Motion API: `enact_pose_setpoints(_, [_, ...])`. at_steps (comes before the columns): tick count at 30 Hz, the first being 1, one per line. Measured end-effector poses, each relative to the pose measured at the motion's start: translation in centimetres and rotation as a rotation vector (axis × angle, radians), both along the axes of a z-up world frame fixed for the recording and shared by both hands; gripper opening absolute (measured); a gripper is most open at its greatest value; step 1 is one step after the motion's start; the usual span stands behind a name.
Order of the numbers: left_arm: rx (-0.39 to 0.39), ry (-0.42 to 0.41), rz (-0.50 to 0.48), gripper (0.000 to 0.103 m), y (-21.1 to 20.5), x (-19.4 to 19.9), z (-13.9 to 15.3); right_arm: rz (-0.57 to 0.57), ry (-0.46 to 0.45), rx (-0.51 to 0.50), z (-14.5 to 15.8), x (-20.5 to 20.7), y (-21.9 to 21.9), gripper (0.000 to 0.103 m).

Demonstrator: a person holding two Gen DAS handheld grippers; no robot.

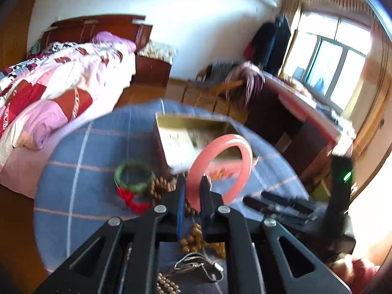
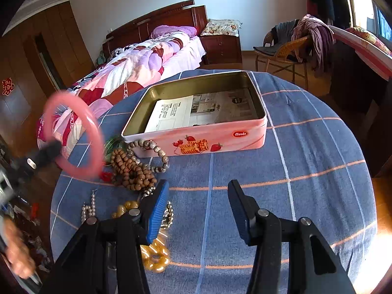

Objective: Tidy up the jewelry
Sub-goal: 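Grasp the pink bangle with the left tool and lift it, then grasp the gold bead strand with the right tool while the left tool holds the pink bangle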

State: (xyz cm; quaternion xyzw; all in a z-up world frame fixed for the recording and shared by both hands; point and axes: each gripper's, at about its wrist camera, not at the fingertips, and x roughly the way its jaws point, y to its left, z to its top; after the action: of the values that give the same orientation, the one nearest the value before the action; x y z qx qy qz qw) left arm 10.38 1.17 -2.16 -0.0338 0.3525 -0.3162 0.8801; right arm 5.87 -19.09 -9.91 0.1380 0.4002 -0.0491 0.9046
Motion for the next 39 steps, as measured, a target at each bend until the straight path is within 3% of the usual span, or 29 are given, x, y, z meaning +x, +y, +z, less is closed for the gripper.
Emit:
enact_pose_setpoints(8, [-0.020,-0.036,0.051,0.011,1.7,0.3,0.5,0.146,0.025,0.060,-0.4,-1.3,2.4,0.051])
enact_pose_setpoints(19, [-0.023,0.011,0.085,0.011,3.0,-0.9,-0.5,0.240,0.109,-0.129,-3.5,-1.7,6.5,0.051])
enact_pose_setpoints(20, [-0.024,0.010,0.087,0.011,3.1,-1.0,-0.4,0.248,0.109,-0.152,-3.6,-1.7,6.7,0.049])
enact_pose_setpoints(21, [-0.024,0.011,0.089,0.011,3.2,-1.0,-0.3,0.254,0.113,-0.178,-3.7,-1.6,6.9,0.029])
enact_pose_setpoints(22, [-0.023,0.010,0.092,0.011,3.2,-1.2,-0.1,0.258,0.118,-0.199,-3.6,-1.6,7.1,0.022])
enact_pose_setpoints(24, [-0.022,0.006,0.100,0.011,3.4,-1.4,0.0,0.250,0.132,-0.158,-3.5,-1.8,6.4,0.022])
enact_pose_setpoints(28, [-0.027,0.011,0.113,0.012,3.8,-1.4,0.0,0.228,0.083,-0.077,-1.3,-3.2,4.5,0.022])
enact_pose_setpoints(32, [-0.031,0.016,0.118,0.012,3.7,-1.3,0.1,0.169,-0.026,-0.071,3.1,-4.3,2.2,0.022])
enact_pose_setpoints(33, [-0.034,0.015,0.115,0.012,3.4,-1.3,0.1,0.155,-0.049,-0.059,4.0,-4.4,1.6,0.011])
enact_pose_setpoints(36, [-0.043,0.008,0.107,0.012,2.9,-1.1,0.5,0.114,-0.125,-0.022,7.0,-3.9,-0.5,0.010])
enact_pose_setpoints(39, [-0.022,-0.007,0.095,0.012,1.9,-0.8,0.7,0.091,-0.160,-0.046,8.4,-2.8,-1.4,0.010])
